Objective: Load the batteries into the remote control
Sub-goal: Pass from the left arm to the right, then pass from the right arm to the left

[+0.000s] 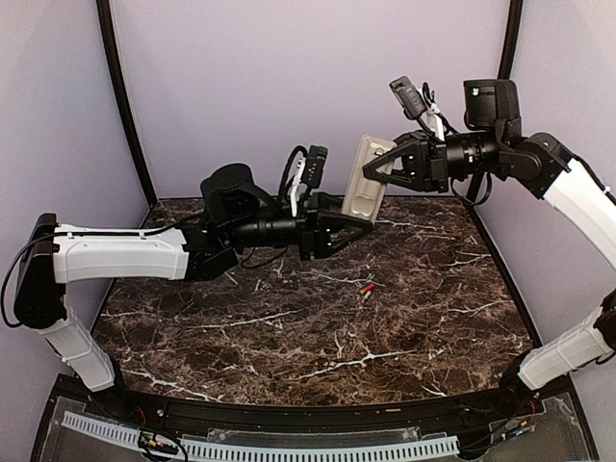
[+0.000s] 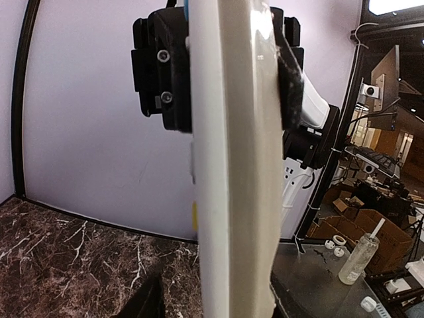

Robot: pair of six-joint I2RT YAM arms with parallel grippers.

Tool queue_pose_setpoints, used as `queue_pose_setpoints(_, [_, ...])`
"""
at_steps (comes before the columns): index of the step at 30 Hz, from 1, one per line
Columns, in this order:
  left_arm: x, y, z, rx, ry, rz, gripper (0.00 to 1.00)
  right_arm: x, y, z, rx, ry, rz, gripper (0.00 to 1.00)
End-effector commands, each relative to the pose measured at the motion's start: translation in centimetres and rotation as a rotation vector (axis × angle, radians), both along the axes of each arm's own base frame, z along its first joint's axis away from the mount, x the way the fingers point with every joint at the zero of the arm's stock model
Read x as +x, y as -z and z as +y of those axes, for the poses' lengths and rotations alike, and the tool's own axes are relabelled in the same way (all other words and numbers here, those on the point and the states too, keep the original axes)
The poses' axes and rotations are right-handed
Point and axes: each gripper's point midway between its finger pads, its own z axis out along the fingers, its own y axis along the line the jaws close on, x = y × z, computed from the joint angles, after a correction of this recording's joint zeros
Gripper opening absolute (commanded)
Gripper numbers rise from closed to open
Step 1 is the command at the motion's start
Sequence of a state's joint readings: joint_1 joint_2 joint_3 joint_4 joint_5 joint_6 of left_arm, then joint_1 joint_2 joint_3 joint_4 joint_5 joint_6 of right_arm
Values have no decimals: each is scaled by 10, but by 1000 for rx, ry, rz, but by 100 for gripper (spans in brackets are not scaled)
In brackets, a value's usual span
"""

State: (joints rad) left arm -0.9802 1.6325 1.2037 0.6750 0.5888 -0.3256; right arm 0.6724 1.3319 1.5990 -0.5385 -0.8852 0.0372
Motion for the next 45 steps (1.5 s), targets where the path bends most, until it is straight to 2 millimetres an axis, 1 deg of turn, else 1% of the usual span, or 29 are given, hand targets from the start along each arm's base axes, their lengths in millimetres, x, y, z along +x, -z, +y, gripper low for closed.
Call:
queue_pose_setpoints(1, [-7, -31, 3, -32, 41, -8, 48, -8, -7, -1, 11, -47, -12, 9])
queue_pose_setpoints(6, [-9, -39, -3, -53, 78, 3, 46, -6, -6, 1, 3, -46, -11, 9])
queue_pose_setpoints(8, [-8, -41, -4, -52, 77, 6, 41, -6, -6, 0, 0, -42, -9, 9])
queue_pose_setpoints(9, [-7, -42, -5, -51, 76, 4, 35, -5, -6, 0, -1, -40, -9, 9])
queue_pose_setpoints(11, [-7, -40, -6, -38, 79, 4, 28, -5, -8, 0, 3, -33, -18, 9])
queue_pose_setpoints(12, [-8, -38, -7, -27, 85, 7, 27, -5, -10, -1, 6, -30, -23, 9])
queue_pose_setpoints(15, [-9, -32, -8, -1, 98, 8, 28, -5, -13, -1, 13, -27, -34, 9])
queue_pose_setpoints(20, [-9, -21, -9, 49, 96, -16, 37, -3, -15, 0, 13, -30, -58, 9])
queue_pose_setpoints(23, [-9, -16, -10, 72, 100, -26, 39, -3, -15, 0, 12, -31, -59, 9])
queue_pose_setpoints(25, [-9, -16, -11, 75, 99, -28, 33, -3, -15, 0, 12, -32, -61, 9])
queue_pose_setpoints(26, [-9, -17, -11, 71, 99, -30, 25, -3, -14, 0, 11, -30, -61, 9])
queue_pose_setpoints(28, [-9, -19, -11, 64, 99, -28, 19, -3, -14, 0, 9, -28, -61, 10])
queue_pose_setpoints(30, [-9, -22, -10, 48, 100, -25, 17, -3, -12, -1, 5, -26, -60, 9])
queue_pose_setpoints(35, [-11, -32, -11, 14, 112, -30, 24, -2, -11, 0, 1, -29, -56, 10])
queue_pose_setpoints(40, [-12, -35, -10, 1, 118, -22, 26, -3, -11, 0, 0, -28, -60, 9])
queue_pose_setpoints(42, [-13, -37, -10, -3, 121, -20, 30, -3, -10, -1, -1, -25, -63, 10])
queue_pose_setpoints(44, [-13, -39, -10, -9, 124, -23, 40, -3, -10, -1, -2, -24, -64, 10])
queue_pose_setpoints(45, [-13, -40, -10, -10, 124, -24, 41, -3, -10, -1, -2, -25, -64, 10])
